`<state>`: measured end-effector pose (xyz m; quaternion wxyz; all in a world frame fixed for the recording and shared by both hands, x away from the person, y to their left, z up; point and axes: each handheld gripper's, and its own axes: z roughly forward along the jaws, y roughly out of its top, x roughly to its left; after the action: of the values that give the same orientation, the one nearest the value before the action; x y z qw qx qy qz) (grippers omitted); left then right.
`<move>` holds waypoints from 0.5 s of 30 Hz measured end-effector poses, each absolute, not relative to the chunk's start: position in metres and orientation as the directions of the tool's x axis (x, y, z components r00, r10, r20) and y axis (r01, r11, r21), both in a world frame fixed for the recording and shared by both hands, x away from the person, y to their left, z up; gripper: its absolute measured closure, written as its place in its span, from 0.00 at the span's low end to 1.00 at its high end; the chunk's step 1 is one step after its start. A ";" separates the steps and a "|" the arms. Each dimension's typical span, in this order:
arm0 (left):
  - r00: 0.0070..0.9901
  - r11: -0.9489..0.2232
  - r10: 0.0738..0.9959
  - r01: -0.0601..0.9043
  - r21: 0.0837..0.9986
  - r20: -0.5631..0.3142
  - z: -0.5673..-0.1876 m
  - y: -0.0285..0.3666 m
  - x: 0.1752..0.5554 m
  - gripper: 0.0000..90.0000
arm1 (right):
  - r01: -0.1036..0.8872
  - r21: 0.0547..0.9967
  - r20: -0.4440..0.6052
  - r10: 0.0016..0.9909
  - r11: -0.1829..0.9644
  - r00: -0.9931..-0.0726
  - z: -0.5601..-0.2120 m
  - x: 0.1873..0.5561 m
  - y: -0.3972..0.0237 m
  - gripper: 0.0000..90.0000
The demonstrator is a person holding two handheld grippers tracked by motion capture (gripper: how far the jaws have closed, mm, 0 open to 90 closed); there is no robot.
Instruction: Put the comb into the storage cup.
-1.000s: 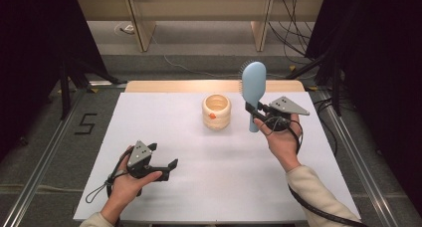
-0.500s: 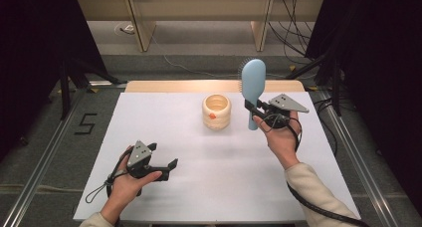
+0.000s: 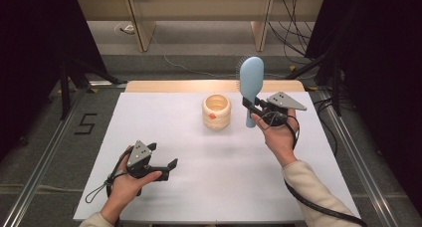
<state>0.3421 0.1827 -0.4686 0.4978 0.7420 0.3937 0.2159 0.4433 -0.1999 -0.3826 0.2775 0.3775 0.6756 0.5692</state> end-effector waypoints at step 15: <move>0.597 -0.196 0.799 0.370 0.908 -0.071 -0.469 0.183 0.342 0.06 | 0.181 0.981 0.047 0.830 0.066 -0.556 -0.380 0.448 -0.196 0.78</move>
<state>0.3422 0.1826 -0.4687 0.4972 0.7425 0.3936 0.2158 0.4476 -0.1959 -0.3798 0.2841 0.3757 0.6724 0.5710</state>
